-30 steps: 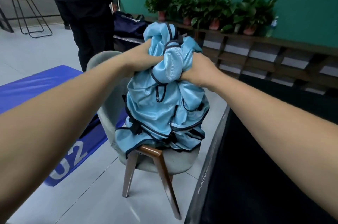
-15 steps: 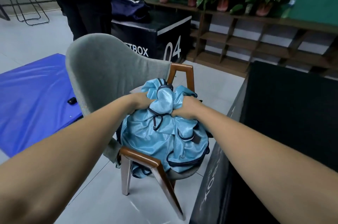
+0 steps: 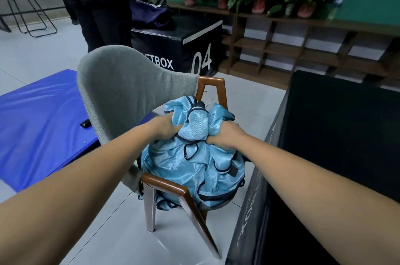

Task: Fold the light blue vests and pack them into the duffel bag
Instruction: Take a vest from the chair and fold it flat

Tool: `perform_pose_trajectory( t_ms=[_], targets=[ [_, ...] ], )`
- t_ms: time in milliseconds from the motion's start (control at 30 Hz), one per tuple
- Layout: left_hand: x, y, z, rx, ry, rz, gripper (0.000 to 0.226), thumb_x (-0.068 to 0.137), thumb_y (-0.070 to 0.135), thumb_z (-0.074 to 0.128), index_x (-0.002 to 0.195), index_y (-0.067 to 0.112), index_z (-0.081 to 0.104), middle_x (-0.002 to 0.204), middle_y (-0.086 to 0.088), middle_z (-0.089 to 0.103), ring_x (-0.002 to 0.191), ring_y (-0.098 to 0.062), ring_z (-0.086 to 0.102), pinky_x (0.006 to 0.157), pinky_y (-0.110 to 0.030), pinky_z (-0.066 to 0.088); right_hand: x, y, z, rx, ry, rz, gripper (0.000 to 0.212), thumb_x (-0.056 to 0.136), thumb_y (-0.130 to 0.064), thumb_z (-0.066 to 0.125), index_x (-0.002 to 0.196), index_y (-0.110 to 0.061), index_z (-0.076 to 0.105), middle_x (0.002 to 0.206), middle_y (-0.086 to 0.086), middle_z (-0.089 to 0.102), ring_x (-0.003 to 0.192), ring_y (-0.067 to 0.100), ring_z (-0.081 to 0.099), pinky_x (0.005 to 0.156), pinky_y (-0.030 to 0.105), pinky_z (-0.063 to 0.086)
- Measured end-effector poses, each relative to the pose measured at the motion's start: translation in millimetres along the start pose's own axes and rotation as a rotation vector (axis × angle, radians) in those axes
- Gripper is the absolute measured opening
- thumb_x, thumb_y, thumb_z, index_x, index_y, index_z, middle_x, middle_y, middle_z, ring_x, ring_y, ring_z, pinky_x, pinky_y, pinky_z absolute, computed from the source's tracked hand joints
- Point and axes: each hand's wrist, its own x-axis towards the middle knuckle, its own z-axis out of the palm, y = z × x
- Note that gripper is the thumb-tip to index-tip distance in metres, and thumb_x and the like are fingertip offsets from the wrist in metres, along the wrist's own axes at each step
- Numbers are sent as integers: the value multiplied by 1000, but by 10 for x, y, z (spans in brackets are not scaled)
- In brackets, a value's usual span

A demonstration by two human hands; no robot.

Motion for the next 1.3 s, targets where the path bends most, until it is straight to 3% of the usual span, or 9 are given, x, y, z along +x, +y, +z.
perform_pose_trajectory(
  t_ms=[100, 167, 300, 433, 567, 700, 1000, 1133, 1300],
  targets=[
    [-173, -152, -69, 80, 50, -35, 97, 93, 76, 57, 168, 24, 23, 164, -12, 44, 145, -34, 49, 118, -43, 39, -190, -2, -155, 16, 29, -9, 69, 64, -71, 72, 118, -28, 69, 110, -2, 70, 102, 24, 65, 80, 35, 51],
    [-372, -156, -71, 111, 116, 23, 95, 90, 77, 62, 164, 26, 30, 158, -12, 47, 137, -34, 54, 114, -44, 43, -331, -15, -274, 34, 74, 6, 77, 65, -75, 73, 123, -24, 63, 112, 0, 66, 100, 25, 62, 76, 35, 49],
    [-768, -200, 57, 168, 178, 191, 42, 90, 72, 65, 110, 36, 62, 112, 3, 59, 98, -18, 63, 94, -42, 54, -624, -74, -438, 73, 122, 3, 69, 82, -62, 78, 130, -17, 59, 121, 4, 66, 102, 22, 62, 79, 37, 52],
    [-1089, -210, 227, 201, 84, 200, 45, 95, 69, 62, 76, 29, 59, 76, 8, 63, 78, -12, 60, 78, -35, 53, -881, -198, -481, 64, 120, -17, 72, 92, -51, 74, 149, -13, 51, 145, 11, 59, 125, 31, 58, 98, 39, 51],
    [-1323, -222, 310, 264, 59, 166, 62, 97, 74, 55, 73, 16, 60, 73, 0, 63, 74, -15, 58, 78, -39, 53, -1083, -293, -434, 99, 105, -30, 75, 95, -45, 71, 158, -15, 43, 154, 13, 54, 134, 32, 54, 107, 41, 48],
    [-1536, -193, 300, 258, 69, 179, 66, 87, 86, 57, 77, 21, 64, 73, 4, 63, 75, -13, 59, 69, -35, 49, -1260, -354, -268, 143, 79, -48, 78, 95, -39, 72, 164, -26, 38, 166, 7, 43, 148, 29, 44, 114, 37, 41],
    [-1959, -444, 352, 206, 64, 222, 66, 77, 88, 65, 81, 23, 61, 75, 3, 63, 70, -11, 55, 66, -30, 47, -1614, -432, 38, 156, 80, -132, 64, 97, -26, 71, 157, -25, 50, 159, 0, 52, 145, 22, 49, 111, 29, 40],
    [-2279, -602, 327, 180, 33, 217, 67, 76, 88, 68, 82, 22, 62, 80, 0, 66, 70, -9, 56, 60, -19, 41, -1772, -526, 93, 133, 126, -200, 55, 97, -23, 69, 151, -25, 57, 145, -1, 63, 127, 19, 61, 98, 25, 44],
    [-2671, -781, 331, 134, 16, 225, 65, 74, 88, 71, 84, 24, 64, 83, 2, 69, 69, -6, 57, 62, -21, 43, -1929, -704, 165, 38, 251, -236, 28, 92, -40, 71, 118, -31, 64, 100, -11, 63, 87, 16, 65, 78, 43, 59]
  ],
)
